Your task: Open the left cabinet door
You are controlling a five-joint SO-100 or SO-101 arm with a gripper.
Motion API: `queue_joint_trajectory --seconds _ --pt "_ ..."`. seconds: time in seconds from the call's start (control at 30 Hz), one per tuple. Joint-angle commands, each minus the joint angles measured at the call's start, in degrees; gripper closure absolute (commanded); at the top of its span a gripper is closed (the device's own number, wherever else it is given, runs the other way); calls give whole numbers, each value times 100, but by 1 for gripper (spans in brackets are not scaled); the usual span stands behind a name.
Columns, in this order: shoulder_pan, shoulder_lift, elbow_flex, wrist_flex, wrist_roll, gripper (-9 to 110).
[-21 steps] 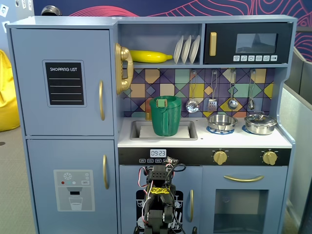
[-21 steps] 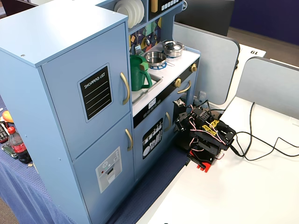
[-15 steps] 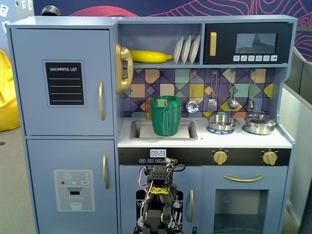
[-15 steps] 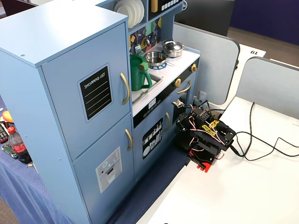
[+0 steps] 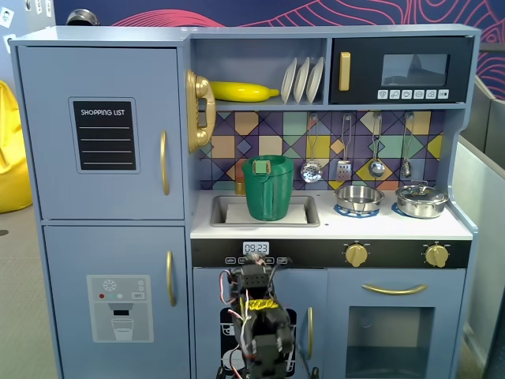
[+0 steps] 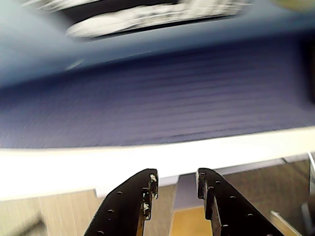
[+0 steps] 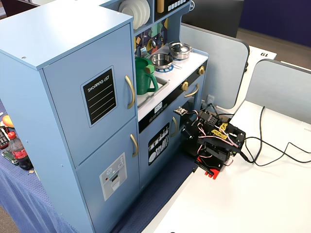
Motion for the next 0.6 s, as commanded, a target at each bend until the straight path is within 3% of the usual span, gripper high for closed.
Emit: queue_joint_trajectory --seconds 0.0,0.1,0.17,0.33,0.47,0.57 --pt "-1230 -510 -1441 -1125 -299 101" --pt "-1635 -896 -2312 -1995 -1644 101" --pt "-1758 -1292 -2848 -2786 -1934 100" --pt "-1767 -2399 -4184 -3990 -1195 88" --pt "-1529 -3103 -4333 -6152 -316 80" --pt "-1512 -3507 -4649 -6583 -237 78"
